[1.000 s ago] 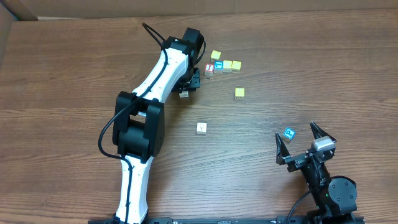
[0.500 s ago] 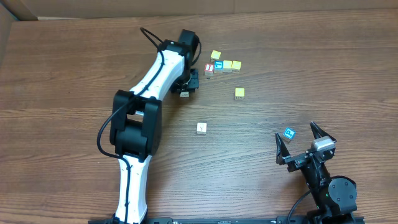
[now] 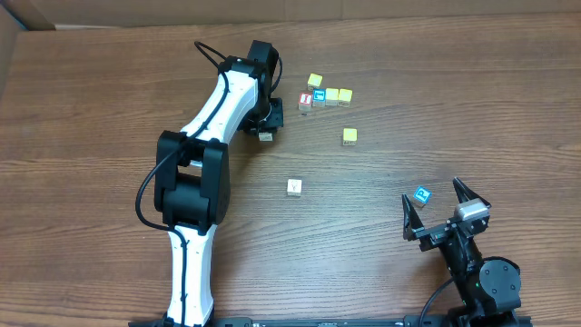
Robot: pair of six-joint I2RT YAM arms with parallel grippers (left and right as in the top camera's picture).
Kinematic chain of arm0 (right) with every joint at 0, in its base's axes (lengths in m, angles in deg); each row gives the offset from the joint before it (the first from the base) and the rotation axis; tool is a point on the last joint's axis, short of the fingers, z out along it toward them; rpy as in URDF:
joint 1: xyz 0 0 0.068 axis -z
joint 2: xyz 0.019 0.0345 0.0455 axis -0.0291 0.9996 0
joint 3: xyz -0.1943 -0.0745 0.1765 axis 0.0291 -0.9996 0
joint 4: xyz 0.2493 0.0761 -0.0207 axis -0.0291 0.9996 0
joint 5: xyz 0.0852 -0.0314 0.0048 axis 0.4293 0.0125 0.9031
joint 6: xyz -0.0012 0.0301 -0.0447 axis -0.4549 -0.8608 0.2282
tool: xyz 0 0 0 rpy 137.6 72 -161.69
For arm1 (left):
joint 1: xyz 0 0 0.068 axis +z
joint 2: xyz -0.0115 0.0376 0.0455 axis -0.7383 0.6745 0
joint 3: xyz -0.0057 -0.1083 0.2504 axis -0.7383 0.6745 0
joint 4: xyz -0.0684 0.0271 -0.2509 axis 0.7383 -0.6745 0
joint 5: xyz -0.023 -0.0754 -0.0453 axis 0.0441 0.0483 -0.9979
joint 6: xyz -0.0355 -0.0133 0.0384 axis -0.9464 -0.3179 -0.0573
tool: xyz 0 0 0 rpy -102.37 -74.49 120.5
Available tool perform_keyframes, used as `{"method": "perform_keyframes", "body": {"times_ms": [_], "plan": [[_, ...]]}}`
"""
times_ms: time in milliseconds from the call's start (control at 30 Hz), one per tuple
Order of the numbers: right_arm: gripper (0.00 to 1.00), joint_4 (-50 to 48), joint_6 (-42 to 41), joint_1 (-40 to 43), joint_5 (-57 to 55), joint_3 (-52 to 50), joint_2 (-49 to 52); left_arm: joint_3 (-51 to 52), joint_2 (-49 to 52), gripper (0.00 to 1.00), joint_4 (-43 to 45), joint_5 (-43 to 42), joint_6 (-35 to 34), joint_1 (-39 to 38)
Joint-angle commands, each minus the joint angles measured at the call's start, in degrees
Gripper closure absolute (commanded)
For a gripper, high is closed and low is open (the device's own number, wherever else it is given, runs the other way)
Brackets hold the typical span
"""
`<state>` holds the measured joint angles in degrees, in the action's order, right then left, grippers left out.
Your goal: Flip 5 blocks
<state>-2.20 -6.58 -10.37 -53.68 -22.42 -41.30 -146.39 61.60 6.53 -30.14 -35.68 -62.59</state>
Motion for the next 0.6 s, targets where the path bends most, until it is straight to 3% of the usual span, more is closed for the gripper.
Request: {"method": "perform_keyframes", "body": {"times_ms": [0, 433, 567], "plan": [[0.00, -0.2, 0.0, 0.2, -0.3, -0.6, -0.4, 0.1, -0.1, 0.83, -0.4, -0.8, 1.6, -0.4], [0.00, -0.2, 0.0, 0.2, -0.3, -0.6, -0.4, 0.0, -11.6, 0.83, -8.5, -0.5, 1.5, -3.4], [0.00, -0.2, 0.0, 0.2, -0.3, -0.6, -0.4, 0.0, -14.8, 0.84, -13.0, 3.1, -1.0, -6.1]]}}
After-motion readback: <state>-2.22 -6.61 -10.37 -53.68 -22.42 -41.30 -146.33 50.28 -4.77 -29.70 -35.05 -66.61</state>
